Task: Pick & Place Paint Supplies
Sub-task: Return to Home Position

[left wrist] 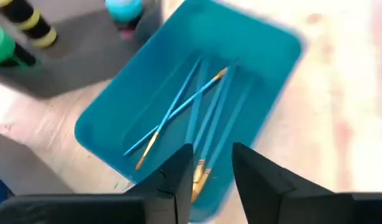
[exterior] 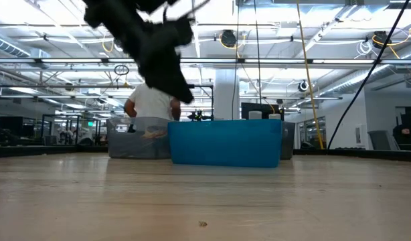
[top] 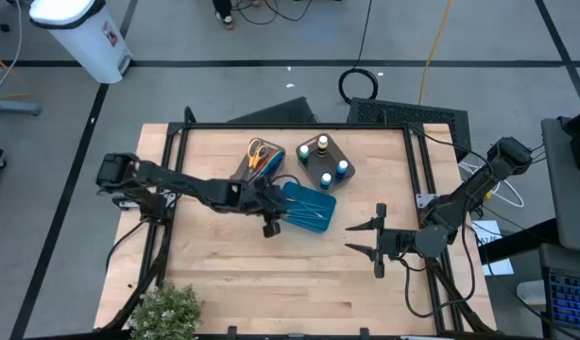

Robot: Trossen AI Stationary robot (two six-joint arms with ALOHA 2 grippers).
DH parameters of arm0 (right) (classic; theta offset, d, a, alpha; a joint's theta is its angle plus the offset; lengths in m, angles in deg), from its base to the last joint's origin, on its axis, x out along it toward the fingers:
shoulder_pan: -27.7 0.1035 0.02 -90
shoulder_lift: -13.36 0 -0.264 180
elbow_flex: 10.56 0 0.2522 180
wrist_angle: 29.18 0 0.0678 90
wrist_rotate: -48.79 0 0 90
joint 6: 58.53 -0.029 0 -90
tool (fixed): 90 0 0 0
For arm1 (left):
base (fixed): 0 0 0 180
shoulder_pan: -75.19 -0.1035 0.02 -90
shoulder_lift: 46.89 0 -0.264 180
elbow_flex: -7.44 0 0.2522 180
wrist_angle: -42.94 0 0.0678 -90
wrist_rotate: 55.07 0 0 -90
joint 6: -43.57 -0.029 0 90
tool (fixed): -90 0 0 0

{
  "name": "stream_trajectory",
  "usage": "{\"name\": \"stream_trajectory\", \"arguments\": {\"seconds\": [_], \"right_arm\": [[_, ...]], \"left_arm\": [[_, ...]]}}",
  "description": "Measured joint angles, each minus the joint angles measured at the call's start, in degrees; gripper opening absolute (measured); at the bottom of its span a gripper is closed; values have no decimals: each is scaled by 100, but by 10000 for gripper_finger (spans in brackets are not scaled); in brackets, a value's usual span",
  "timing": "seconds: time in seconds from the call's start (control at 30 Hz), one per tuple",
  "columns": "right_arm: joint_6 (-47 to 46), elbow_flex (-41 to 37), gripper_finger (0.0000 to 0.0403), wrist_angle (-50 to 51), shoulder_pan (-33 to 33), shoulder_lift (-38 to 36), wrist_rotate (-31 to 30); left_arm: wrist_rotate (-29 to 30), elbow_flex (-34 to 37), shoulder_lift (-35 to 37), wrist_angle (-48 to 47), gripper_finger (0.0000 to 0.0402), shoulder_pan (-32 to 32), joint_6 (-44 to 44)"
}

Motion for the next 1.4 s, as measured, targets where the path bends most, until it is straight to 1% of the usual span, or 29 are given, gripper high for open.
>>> {"name": "stream_trajectory", "arguments": {"seconds": [0.17, 0.3, 0.43, 0.57, 0.63, 0.67, 0.8, 0.87, 0.9, 1.0, 1.1, 1.17, 1.3, 1.37, 1.4], "right_arm": [[1, 0, 171, 3, 0, 0, 0], [2, 0, 171, 4, 0, 0, -2], [0, 0, 171, 1, 0, 0, -1], [0, 0, 171, 2, 0, 0, 0], [0, 0, 171, 2, 0, 0, -2], [0, 0, 171, 0, 0, 0, -2], [0, 0, 171, 2, 0, 0, 0], [0, 0, 171, 6, 0, 0, 0], [0, 0, 171, 4, 0, 0, 0], [0, 0, 171, 6, 20, 0, 23], [7, 0, 171, 1, 27, 0, 184], [-43, 0, 171, -2, 28, 0, 201], [-150, 0, 171, 2, 26, 0, 307], [-113, 0, 171, 8, 28, 0, 304], [-101, 0, 171, 59, 28, 0, 299]], "left_arm": [[-553, -225, 876, -918, 124, 4, 27], [-953, -277, 1876, -1556, 124, 3, -33], [-992, -277, 2835, -2118, 124, 8, 31], [-949, -199, 3657, -2612, 124, 41, -118], [-888, 86, 4040, -2444, 124, 189, -182], [-883, 323, 4209, -2146, 124, 275, -308], [-939, 1654, 4895, -664, 124, 589, -923], [-836, 2301, 5290, -120, 124, 602, -970], [-701, 2572, 5526, 2, 124, 569, -909], [-292, 3188, 6341, 124, 124, 430, -573], [-228, 3549, 7240, 74, 124, 299, -438], [-332, 3651, 7821, -94, 124, 253, -447], [-460, 3661, 8751, -668, 124, 248, -459], [-488, 3661, 9107, -837, 124, 248, -449], [-484, 3673, 9177, -880, 124, 251, -419]]}}
